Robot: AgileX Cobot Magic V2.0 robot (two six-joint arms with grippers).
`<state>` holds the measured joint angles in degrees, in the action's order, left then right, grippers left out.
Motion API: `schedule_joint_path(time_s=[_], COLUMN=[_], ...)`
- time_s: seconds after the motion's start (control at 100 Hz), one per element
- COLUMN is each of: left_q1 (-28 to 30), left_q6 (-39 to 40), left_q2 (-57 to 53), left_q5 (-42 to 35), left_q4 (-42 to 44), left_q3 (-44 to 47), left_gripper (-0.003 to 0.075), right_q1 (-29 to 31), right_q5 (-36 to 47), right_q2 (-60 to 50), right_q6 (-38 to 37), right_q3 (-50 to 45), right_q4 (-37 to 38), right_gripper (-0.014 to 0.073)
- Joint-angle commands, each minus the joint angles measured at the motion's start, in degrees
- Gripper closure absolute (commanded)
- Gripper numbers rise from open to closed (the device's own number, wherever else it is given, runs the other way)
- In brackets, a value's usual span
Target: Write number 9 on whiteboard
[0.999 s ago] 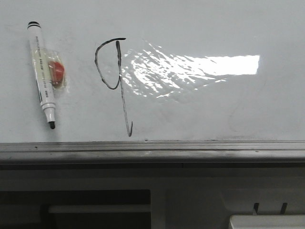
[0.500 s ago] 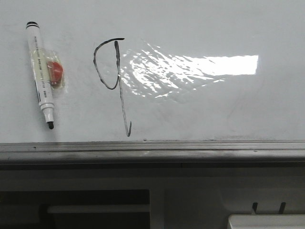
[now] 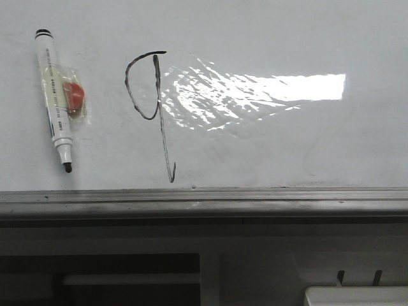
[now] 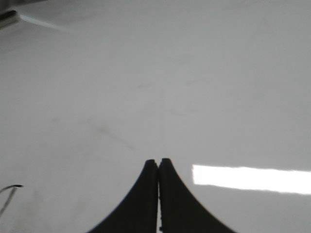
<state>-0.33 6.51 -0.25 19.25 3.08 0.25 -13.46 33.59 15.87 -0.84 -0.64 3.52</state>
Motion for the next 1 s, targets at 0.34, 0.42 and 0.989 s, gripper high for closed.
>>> schedule_joint_path(time_s=[0.34, 0.42, 0.989], left_q1=[0.1, 0.1, 0.1], left_q6=[0.5, 0.5, 0.5], left_q2=[-1.6, -1.6, -1.6], left_q5=[-2.9, -2.9, -2.9], left_q4=[-0.5, -0.5, -0.5], left_q3=[2.4, 2.4, 2.4], left_gripper=[0.074, 0.074, 0.074], right_q1=[15.0, 15.0, 15.0], right_q5=[-30.4, -38.0, -51.3], right_q2=[-17.3, -17.4, -17.4], right_q6=[-3.9, -3.9, -2.2], right_q3=[-1.4, -1.4, -1.4], right_q4=[2.5, 1.4, -0.9], right_gripper=[0.0663, 0.0663, 0.0663])
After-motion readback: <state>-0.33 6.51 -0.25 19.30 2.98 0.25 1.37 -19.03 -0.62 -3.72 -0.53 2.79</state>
